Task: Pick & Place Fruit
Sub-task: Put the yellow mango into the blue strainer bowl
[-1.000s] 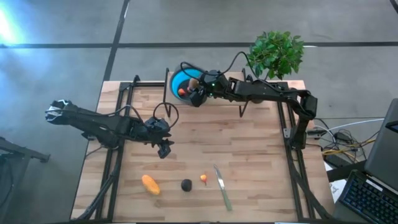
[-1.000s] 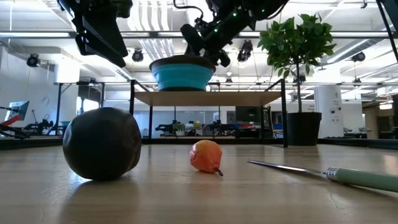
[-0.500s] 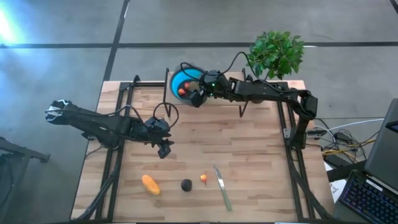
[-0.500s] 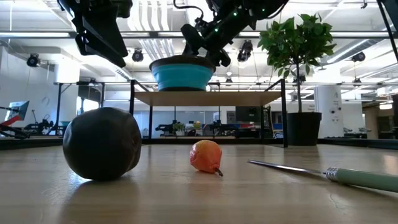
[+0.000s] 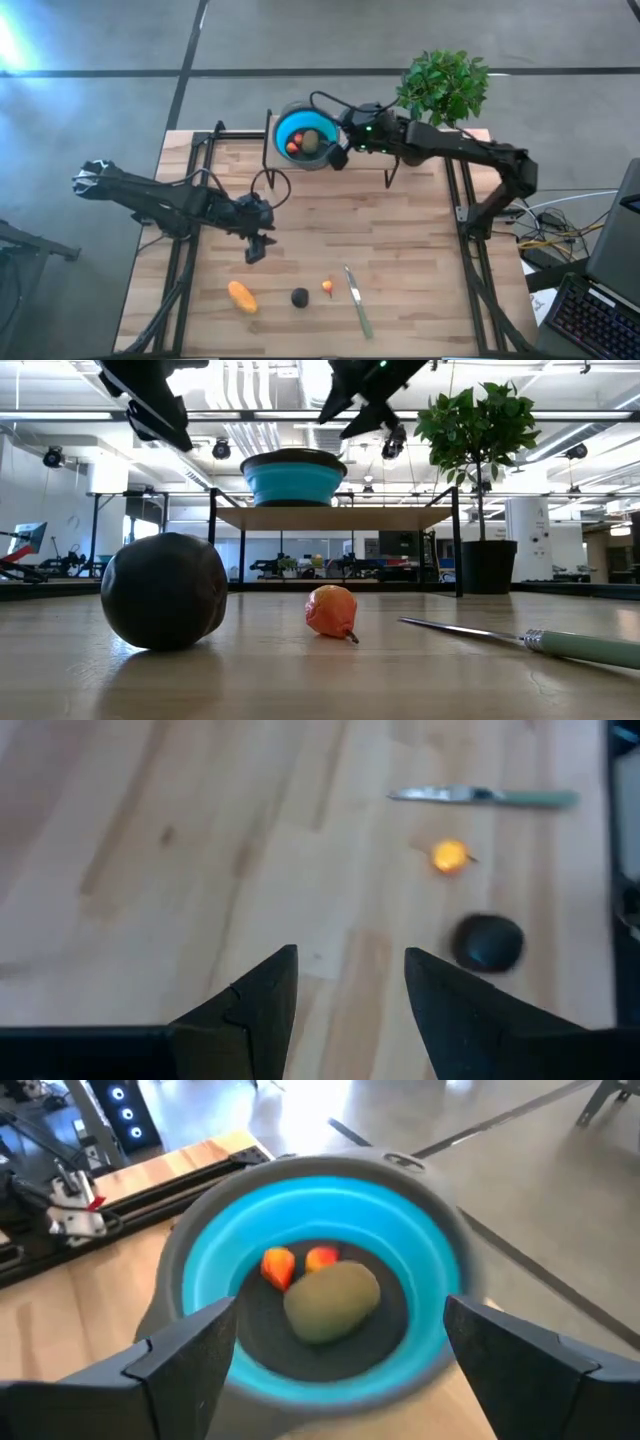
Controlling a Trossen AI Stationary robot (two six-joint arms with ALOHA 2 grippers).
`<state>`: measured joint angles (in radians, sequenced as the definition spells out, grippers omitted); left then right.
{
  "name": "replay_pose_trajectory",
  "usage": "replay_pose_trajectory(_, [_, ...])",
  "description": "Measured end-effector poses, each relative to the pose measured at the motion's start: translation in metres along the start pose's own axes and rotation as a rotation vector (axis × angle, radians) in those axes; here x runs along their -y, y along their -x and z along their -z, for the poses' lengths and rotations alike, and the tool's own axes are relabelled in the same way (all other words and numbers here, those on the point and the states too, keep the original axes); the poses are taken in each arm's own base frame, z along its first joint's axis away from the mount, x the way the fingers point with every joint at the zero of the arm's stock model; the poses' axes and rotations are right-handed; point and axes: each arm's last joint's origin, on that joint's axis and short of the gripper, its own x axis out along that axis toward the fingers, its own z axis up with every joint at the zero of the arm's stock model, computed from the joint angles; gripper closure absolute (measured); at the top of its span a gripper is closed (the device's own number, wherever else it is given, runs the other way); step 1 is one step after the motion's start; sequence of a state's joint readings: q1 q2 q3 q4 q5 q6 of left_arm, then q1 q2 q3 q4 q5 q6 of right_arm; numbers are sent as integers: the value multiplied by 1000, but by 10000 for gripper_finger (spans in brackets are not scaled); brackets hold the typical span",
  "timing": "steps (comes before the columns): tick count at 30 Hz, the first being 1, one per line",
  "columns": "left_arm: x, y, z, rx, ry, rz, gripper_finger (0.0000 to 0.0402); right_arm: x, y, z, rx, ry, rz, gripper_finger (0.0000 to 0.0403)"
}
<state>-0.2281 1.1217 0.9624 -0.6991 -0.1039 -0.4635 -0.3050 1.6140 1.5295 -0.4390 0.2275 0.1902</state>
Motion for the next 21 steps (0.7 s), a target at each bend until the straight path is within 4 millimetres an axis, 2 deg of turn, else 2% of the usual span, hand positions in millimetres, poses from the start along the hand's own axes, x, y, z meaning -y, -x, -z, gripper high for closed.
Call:
replay_pose_trajectory(8, [15,4,4,-36,-116,123,211,7,48,-5,-2,-1,-9,88])
replay_pose_trajectory(21, [51,14,27,-93,-164,246,211,18,86,19,-14,-85,-13,134])
